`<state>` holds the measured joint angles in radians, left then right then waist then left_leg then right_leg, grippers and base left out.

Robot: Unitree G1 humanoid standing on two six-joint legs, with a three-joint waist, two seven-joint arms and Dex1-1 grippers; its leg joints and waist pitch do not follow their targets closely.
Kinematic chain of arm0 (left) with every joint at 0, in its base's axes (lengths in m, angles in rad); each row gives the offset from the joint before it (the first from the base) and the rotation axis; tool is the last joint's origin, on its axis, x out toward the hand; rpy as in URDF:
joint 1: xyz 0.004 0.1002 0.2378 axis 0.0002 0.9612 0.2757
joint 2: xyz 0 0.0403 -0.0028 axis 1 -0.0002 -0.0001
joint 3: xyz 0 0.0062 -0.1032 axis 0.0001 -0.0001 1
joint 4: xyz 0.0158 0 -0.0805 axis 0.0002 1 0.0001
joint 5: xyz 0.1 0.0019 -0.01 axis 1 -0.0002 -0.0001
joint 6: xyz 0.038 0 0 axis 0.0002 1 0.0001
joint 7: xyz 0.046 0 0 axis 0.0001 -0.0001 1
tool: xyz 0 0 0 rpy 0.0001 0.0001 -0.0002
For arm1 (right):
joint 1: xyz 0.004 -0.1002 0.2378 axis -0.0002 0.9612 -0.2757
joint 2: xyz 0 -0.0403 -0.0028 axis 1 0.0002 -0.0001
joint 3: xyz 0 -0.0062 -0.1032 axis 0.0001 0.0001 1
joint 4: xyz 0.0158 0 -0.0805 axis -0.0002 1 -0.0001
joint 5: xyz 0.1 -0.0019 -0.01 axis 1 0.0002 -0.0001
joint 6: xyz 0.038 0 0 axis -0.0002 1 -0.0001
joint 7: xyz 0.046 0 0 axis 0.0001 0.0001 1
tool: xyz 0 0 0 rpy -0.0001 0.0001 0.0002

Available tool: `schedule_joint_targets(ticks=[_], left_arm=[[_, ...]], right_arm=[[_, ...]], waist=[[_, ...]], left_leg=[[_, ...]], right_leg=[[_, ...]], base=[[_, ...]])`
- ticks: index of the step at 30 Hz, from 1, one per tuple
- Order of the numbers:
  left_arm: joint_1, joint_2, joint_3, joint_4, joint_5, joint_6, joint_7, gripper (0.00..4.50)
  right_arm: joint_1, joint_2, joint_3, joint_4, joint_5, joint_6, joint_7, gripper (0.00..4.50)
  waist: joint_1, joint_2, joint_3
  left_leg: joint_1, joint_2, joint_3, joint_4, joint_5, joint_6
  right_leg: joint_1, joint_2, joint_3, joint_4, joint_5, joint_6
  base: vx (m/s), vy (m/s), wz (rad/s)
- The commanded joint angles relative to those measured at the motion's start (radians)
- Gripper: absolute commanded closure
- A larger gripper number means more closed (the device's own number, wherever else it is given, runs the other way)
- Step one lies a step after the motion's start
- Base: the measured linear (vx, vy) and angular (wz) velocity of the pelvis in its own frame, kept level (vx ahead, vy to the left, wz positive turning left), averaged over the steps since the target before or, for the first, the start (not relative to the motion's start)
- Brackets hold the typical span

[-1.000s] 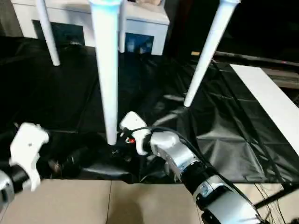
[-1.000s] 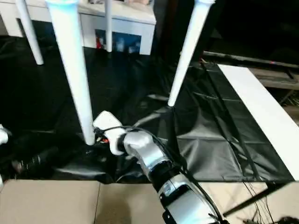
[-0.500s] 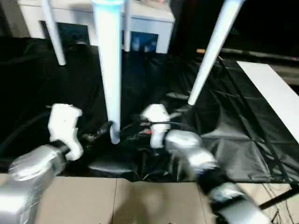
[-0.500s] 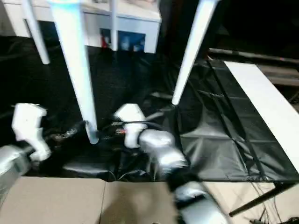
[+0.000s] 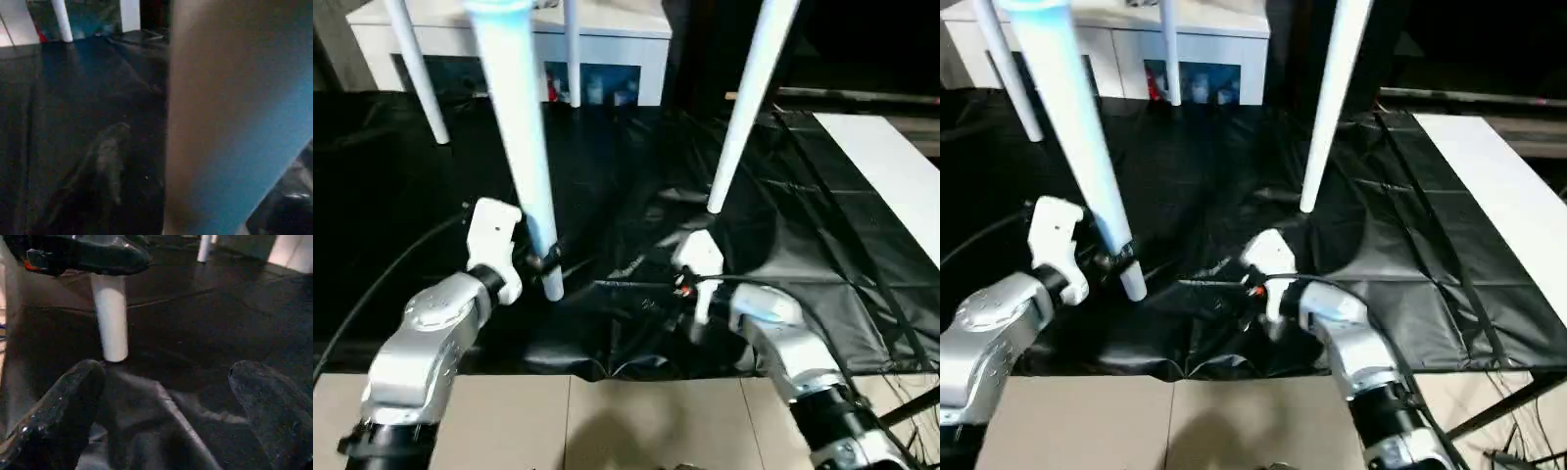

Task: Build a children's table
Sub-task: Flip table

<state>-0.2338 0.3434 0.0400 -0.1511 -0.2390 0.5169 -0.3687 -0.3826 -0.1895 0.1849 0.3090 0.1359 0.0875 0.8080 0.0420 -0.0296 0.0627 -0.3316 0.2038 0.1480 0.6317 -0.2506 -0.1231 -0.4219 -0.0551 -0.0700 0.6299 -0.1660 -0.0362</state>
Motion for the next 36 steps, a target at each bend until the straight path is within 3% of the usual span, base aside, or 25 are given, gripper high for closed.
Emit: schedule_joint_targets(ticks=[1,5,6,8,9,10,11,12,13,17,19,23,25,26,28,30,36], left_arm=[[-0.001,0.013,0.023,0.003,0.014,-0.014,0.013,1.59],[0.027,0.017,0.058,-0.025,0.019,-0.018,0.039,1.85],[0.034,0.019,0.063,-0.03,0.023,-0.021,0.044,2.01],[0.045,0.022,0.073,-0.04,0.023,-0.022,0.047,2.1],[0.051,0.024,0.078,-0.048,0.024,-0.022,0.051,2.18],[0.058,0.026,0.083,-0.055,0.026,-0.021,0.057,2.18],[0.068,0.027,0.092,-0.067,0.027,-0.017,0.066,2.49],[0.093,0.033,0.112,-0.097,0.026,-0.013,0.075,2.49],[0.107,0.036,0.123,-0.109,0.03,-0.011,0.081,2.49],[0.162,0.048,0.159,-0.147,0.048,-0.009,0.102,2.49],[0.221,0.06,0.208,-0.171,0.052,-0.012,0.113,2.49],[0.258,0.078,0.251,-0.176,0.055,-0.016,0.118,2.49],[0.287,0.109,0.308,-0.161,0.064,-0.03,0.126,2.49],[0.297,0.124,0.333,-0.15,0.072,-0.036,0.132,2.49],[0.308,0.143,0.362,-0.133,0.083,-0.051,0.135,2.49],[0.321,0.158,0.403,-0.116,0.094,-0.066,0.149,2.49],[0.345,0.189,0.479,-0.063,0.123,-0.101,0.189,2.49]], right_arm=[[0.007,-0.011,-0.028,-0.031,0.012,0.022,-0.025,0.0],[-0.001,-0.012,-0.029,-0.033,0.014,0.032,-0.041,0.0],[-0.002,-0.01,-0.031,-0.034,0.012,0.033,-0.042,0.0],[-0.003,-0.007,-0.03,-0.035,0.011,0.037,-0.044,0.0],[-0.003,-0.006,-0.029,-0.037,0.011,0.038,-0.045,0.0],[-0.002,-0.006,-0.028,-0.039,0.011,0.04,-0.046,0.0],[-0.001,-0.005,-0.026,-0.041,0.011,0.041,-0.045,0.0],[0.004,-0.005,-0.019,-0.047,0.01,0.043,-0.044,0.0],[0.007,-0.005,-0.016,-0.049,0.011,0.043,-0.042,0.0],[0.014,-0.006,-0.006,-0.051,0.013,0.041,-0.039,0.0],[0.019,-0.004,-0.004,-0.049,0.014,0.041,-0.035,0.0],[0.016,0.002,-0.009,-0.045,0.02,0.045,-0.035,0.0],[0.013,0.005,-0.012,-0.04,0.023,0.046,-0.035,0.0],[0.013,0.004,-0.012,-0.038,0.024,0.046,-0.034,0.0],[0.015,0.003,-0.011,-0.038,0.026,0.045,-0.033,0.0],[0.02,0.002,-0.014,-0.041,0.031,0.047,-0.034,0.0],[0.039,0.0,-0.029,-0.051,0.042,0.051,-0.039,0.0]], waist=[[0.003,0.019,-0.063],[-0.001,0.011,-0.062],[-0.002,0.001,-0.062],[-0.001,0.008,-0.061],[-0.002,0.0,-0.06],[-0.001,0.004,-0.061],[-0.001,0.005,-0.061],[-0.001,-0.003,-0.061],[0.0,0.001,-0.061],[-0.004,-0.001,-0.057],[-0.001,-0.014,-0.06],[-0.003,-0.018,-0.055],[-0.001,-0.019,-0.054],[-0.002,-0.026,-0.053],[-0.003,-0.025,-0.054],[-0.003,-0.03,-0.053],[-0.004,-0.032,-0.056]], left_leg=[[-0.022,0.013,0.002,-0.086,-0.119,0.048],[-0.024,0.015,0.002,-0.087,-0.119,0.054],[-0.026,0.014,0.002,-0.087,-0.118,0.057],[-0.024,0.016,0.002,-0.087,-0.117,0.059],[-0.024,0.016,0.003,-0.088,-0.121,0.061],[-0.025,0.016,0.002,-0.088,-0.119,0.06],[-0.025,0.016,0.001,-0.089,-0.116,0.06],[-0.027,0.018,0.001,-0.089,-0.111,0.062],[-0.027,0.019,0.0,-0.09,-0.107,0.061],[-0.026,0.02,0.001,-0.092,-0.123,0.061],[-0.024,0.022,0.001,-0.092,-0.119,0.063],[-0.022,0.02,0.001,-0.095,-0.147,0.063],[-0.022,0.02,0.0,-0.097,-0.162,0.061],[-0.024,0.02,-0.001,-0.1,-0.171,0.059],[-0.021,0.019,-0.003,-0.101,-0.172,0.055],[-0.018,0.02,-0.002,-0.101,-0.177,0.054],[-0.017,0.023,-0.005,-0.105,-0.18,0.048]], right_leg=[[0.067,-0.065,0.051,-0.083,-0.293,-0.167],[0.064,-0.066,0.049,-0.085,-0.318,-0.156],[0.065,-0.066,0.049,-0.086,-0.326,-0.152],[0.062,-0.067,0.049,-0.085,-0.333,-0.152],[0.06,-0.066,0.049,-0.088,-0.344,-0.148],[0.062,-0.067,0.05,-0.084,-0.339,-0.15],[0.062,-0.067,0.049,-0.084,-0.338,-0.149],[0.063,-0.069,0.05,-0.082,-0.331,-0.15],[0.063,-0.07,0.051,-0.081,-0.328,-0.152],[0.059,-0.067,0.05,-0.082,-0.323,-0.154],[0.058,-0.07,0.052,-0.081,-0.323,-0.154],[0.053,-0.067,0.052,-0.084,-0.346,-0.143],[0.051,-0.069,0.052,-0.086,-0.367,-0.136],[0.053,-0.069,0.052,-0.088,-0.388,-0.124],[0.051,-0.068,0.052,-0.09,-0.394,-0.113],[0.047,-0.067,0.052,-0.091,-0.391,-0.113],[0.049,-0.067,0.053,-0.084,-0.331,-0.131]], base=[[0.0,0.0,0.0],[0.0,0.0,0.0],[0.0,0.0,0.0],[0.0,0.0,0.0],[0.0,0.0,0.0],[0.0,0.0,0.0],[0.0,0.0,0.0],[0.0,0.0,0.0],[0.0,0.0,0.0],[0.0,0.0,0.0],[0.0,0.0,0.0],[0.0,0.0,0.0],[0.0,0.0,0.0],[0.0,0.0,0.0],[0.0,0.0,0.0],[0.0,0.0,0.0],[0.0,0.0,0.0]])
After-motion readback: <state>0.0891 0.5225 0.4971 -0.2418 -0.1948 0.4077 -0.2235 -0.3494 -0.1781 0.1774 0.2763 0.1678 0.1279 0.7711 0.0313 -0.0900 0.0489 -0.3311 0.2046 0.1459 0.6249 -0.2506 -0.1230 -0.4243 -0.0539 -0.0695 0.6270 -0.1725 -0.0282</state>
